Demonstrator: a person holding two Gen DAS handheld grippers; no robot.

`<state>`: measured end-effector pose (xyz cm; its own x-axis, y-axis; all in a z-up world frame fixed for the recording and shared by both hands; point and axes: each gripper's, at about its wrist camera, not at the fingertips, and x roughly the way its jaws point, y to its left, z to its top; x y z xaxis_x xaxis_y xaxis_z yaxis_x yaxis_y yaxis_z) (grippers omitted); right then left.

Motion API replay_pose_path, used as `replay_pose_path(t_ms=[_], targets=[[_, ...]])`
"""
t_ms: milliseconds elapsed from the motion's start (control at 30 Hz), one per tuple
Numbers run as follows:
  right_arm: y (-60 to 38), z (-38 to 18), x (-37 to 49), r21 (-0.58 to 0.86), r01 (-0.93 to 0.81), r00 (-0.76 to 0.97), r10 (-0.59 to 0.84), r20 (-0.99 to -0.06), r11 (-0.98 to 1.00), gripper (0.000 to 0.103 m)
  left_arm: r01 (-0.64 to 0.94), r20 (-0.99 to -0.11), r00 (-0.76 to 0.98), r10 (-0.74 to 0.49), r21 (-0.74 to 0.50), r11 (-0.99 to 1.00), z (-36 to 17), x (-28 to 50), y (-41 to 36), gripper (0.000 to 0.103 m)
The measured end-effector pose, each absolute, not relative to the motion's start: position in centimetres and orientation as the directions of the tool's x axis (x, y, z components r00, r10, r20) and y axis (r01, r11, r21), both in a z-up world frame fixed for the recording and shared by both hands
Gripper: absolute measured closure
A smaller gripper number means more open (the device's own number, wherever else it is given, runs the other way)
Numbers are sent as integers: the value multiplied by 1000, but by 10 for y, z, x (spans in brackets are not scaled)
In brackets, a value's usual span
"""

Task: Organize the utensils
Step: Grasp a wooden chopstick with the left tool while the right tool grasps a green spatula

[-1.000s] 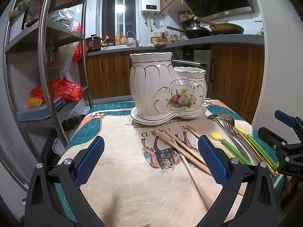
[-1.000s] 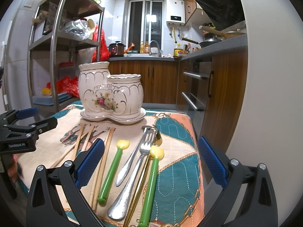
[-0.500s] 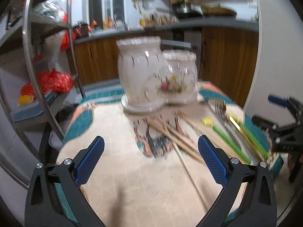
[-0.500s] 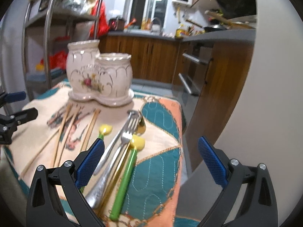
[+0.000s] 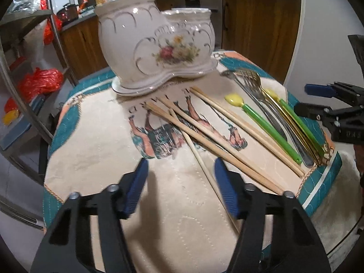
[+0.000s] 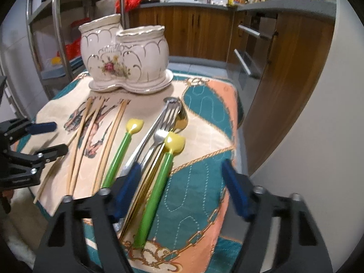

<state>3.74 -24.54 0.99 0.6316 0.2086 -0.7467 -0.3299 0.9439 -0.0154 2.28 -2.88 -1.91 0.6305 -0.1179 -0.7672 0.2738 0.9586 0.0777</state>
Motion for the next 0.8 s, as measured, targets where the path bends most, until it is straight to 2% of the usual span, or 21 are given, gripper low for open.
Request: replay_pose_path(t_ms=[67, 133, 200, 233, 267, 300, 367, 800], targets=[[-246, 8, 39, 6, -338, 608, 223, -762, 941, 53, 278, -771, 626, -117, 80, 957, -21, 24, -28, 53], [-246, 6, 40, 33, -344, 582, 241, -776, 938, 58, 281, -774, 622, -117, 81, 956, -20, 26, -27, 58], [-247, 2, 42, 60, -348, 555, 257, -791, 935, 64, 286, -779, 616, -115, 85, 954, -19, 30, -27, 65], [-247, 0, 44, 69, -348, 544, 262, -798, 935, 67, 288, -782, 614, -112, 89, 953, -19, 32, -27, 73], [-247, 0, 45, 69, -348, 544, 261, -797, 935, 75, 291, -786, 609, -105, 98, 952, -20, 33, -26, 79], [-247, -1, 47, 58, -347, 536, 249, -807, 936, 78, 292, -790, 606, -91, 114, 950, -19, 35, -25, 82], [-248, 0, 48, 58, -346, 525, 245, -815, 936, 79, 286, -796, 602, -68, 136, 948, -18, 39, -21, 90], [-243, -3, 73, 58, -350, 473, 230, -851, 935, 78, 338, -828, 556, -72, 145, 930, -17, 58, -10, 90]])
